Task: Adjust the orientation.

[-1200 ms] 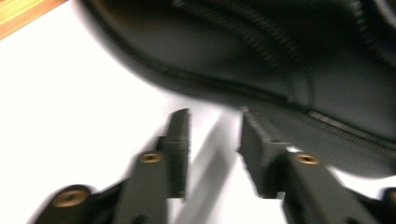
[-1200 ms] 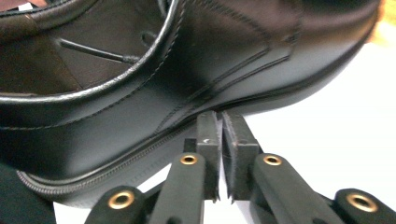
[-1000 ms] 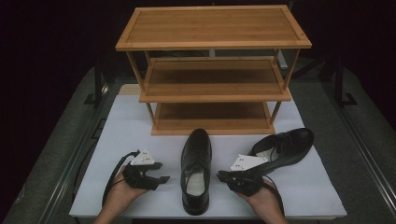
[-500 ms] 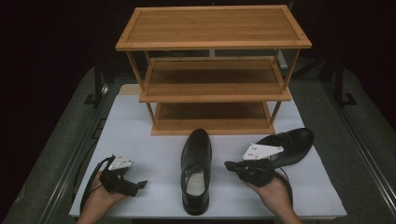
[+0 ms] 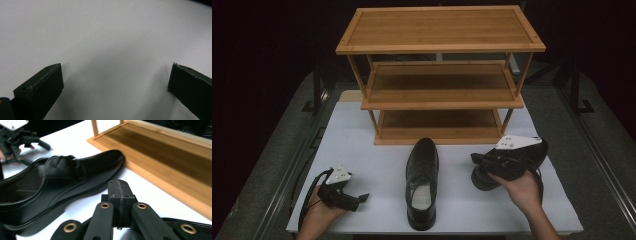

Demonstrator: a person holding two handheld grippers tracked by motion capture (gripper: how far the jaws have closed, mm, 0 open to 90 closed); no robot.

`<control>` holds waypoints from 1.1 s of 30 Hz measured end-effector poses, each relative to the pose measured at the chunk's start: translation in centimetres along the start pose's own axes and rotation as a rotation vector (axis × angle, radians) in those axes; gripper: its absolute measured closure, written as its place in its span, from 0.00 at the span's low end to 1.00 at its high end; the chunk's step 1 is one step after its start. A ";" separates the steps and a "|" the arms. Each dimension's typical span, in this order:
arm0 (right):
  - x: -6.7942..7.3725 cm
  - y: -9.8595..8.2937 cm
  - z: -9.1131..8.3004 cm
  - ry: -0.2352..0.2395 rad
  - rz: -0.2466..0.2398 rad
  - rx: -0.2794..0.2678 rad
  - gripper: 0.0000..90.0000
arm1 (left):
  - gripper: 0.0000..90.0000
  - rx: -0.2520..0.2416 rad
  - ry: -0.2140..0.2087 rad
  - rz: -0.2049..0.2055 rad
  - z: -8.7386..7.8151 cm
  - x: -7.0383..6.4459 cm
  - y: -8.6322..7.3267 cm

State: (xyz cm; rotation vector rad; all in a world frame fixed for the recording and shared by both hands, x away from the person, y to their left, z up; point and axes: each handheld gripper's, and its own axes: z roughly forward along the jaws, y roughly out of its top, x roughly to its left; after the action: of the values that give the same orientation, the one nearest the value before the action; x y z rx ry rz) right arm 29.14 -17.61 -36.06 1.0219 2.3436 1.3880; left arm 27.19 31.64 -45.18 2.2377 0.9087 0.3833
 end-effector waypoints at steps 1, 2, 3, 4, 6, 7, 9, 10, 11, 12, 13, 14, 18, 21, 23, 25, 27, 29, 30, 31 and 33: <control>-0.4 0.1 -0.2 -0.009 0.004 -0.003 1.00 | 0.00 0.000 0.000 0.000 0.0 0.0 0.0; -0.9 0.2 -0.4 -0.018 0.009 -0.007 1.00 | 0.00 0.000 0.000 0.000 0.0 0.0 0.0; -1.3 0.2 -0.6 -0.028 0.018 -0.010 1.00 | 0.00 0.000 0.000 0.000 0.0 0.0 0.0; -1.8 0.3 -0.8 -0.039 0.022 -0.013 1.00 | 0.00 0.000 0.000 0.000 0.0 0.0 0.0; -2.9 0.2 -1.2 -0.056 0.036 -0.025 1.00 | 0.00 0.000 0.000 0.000 0.0 0.0 0.0; -3.4 0.2 -1.3 -0.067 0.044 -0.026 1.00 | 0.00 0.000 0.000 0.000 0.0 0.0 0.0; -4.4 0.1 -1.6 -0.085 0.058 -0.031 1.00 | 0.00 0.000 0.000 0.000 0.0 0.0 0.0; -4.9 0.0 -1.7 -0.100 0.064 -0.029 1.00 | 0.00 0.000 0.000 0.000 0.0 0.0 0.0; -5.3 -0.1 -1.8 -0.110 0.068 -0.027 1.00 | 0.00 0.000 0.000 0.000 0.0 0.0 0.0; -5.9 -0.2 -2.0 -0.124 0.073 -0.026 1.00 | 0.00 0.000 0.000 0.000 0.0 0.0 0.0; -6.3 -0.2 -2.1 -0.137 0.079 -0.022 1.00 | 0.00 0.000 0.000 0.000 0.0 0.0 0.0; -6.8 -0.4 -2.2 -0.146 0.087 -0.017 1.00 | 0.00 0.000 0.000 0.000 0.0 0.0 0.0; -8.9 -0.9 -2.8 -0.190 0.116 -0.015 1.00 | 0.00 -0.001 0.000 0.000 0.0 0.0 0.0; -10.5 -1.4 -3.3 -0.226 0.130 -0.019 1.00 | 0.00 0.000 0.000 0.000 0.0 0.0 0.0; -11.4 -1.7 -3.6 -0.244 0.143 -0.017 1.00 | 0.00 -0.001 0.000 -0.001 0.0 0.0 0.0; -12.4 -2.0 -3.8 -0.266 0.156 -0.017 1.00 | 0.00 -0.001 0.000 0.000 0.0 0.0 0.0; -13.6 -2.5 -4.1 -0.296 0.172 -0.014 1.00 | 0.00 0.001 0.000 0.000 0.0 0.0 0.0; -14.5 -2.9 -4.4 -0.319 0.192 -0.013 1.00 | 0.00 0.001 0.000 0.000 0.0 0.0 0.0; -15.0 -3.1 -4.5 -0.337 0.196 -0.010 1.00 | 0.00 0.002 -0.001 0.000 0.0 0.0 0.0; -15.4 -3.3 -4.6 -0.345 0.200 -0.008 1.00 | 0.00 0.001 -0.001 -0.001 0.0 0.0 0.0; -16.4 -3.8 -4.9 -0.372 0.214 -0.005 1.00 | 0.00 0.001 -0.001 0.000 0.0 0.0 0.0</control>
State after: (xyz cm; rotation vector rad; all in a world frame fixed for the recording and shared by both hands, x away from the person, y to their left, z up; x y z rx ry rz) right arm 36.94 -33.05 -39.04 1.4257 2.0058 1.1471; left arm 27.20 31.65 -45.19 2.2386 0.9092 0.3817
